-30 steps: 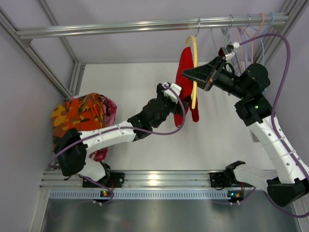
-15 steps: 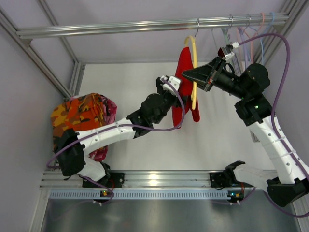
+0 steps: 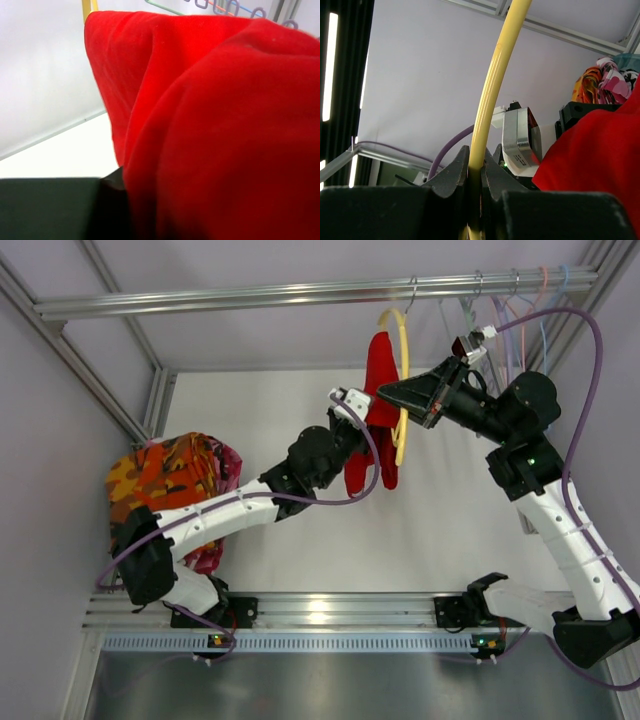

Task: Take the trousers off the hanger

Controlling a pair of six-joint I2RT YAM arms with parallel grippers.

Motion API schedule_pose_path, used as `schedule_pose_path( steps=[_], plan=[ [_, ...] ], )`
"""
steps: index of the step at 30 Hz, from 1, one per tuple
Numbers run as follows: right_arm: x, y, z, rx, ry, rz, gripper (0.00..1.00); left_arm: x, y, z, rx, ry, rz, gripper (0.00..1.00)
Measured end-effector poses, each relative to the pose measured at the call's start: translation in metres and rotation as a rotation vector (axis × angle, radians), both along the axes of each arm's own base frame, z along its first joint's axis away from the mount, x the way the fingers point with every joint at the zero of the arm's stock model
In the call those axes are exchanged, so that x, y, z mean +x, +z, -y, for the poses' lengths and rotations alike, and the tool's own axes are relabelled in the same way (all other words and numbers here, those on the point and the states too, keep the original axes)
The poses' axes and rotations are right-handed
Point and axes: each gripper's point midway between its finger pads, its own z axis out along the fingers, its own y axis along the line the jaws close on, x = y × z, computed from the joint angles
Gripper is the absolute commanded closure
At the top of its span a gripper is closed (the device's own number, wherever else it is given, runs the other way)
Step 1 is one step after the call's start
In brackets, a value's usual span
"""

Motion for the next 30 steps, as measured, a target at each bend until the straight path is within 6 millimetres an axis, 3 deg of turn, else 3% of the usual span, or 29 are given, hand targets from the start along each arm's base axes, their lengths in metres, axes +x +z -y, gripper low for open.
schedule_pose_path(
  steps=[1, 3, 15, 23, 30],
  plan=[
    [0.0, 0.0, 0.0, 0.001, 0.0, 0.002, 1.0, 0.002, 0.001, -0.001, -0.001, 0.004, 0.002, 0.92],
    [0.0, 0.001, 0.001, 0.001, 0.0, 0.004, 1.0, 0.003, 0.001, -0.003, -0.003, 0.007, 0.0, 1.0],
    [0.0, -0.01, 0.008, -0.019, 0.002, 0.008, 1.0, -0.005, 0.014, -0.017, 0.019, -0.016, -0.011, 1.0],
    [0.004, -0.035, 0.013, -0.057, -0.01, 0.014, 1.0, -0.007, 0.038, -0.024, 0.018, -0.01, -0.05, 1.0],
    [0.012, -0.067, 0.021, -0.097, -0.042, -0.016, 1.0, -0.011, 0.071, -0.026, -0.043, -0.018, -0.058, 1.0]
  ],
)
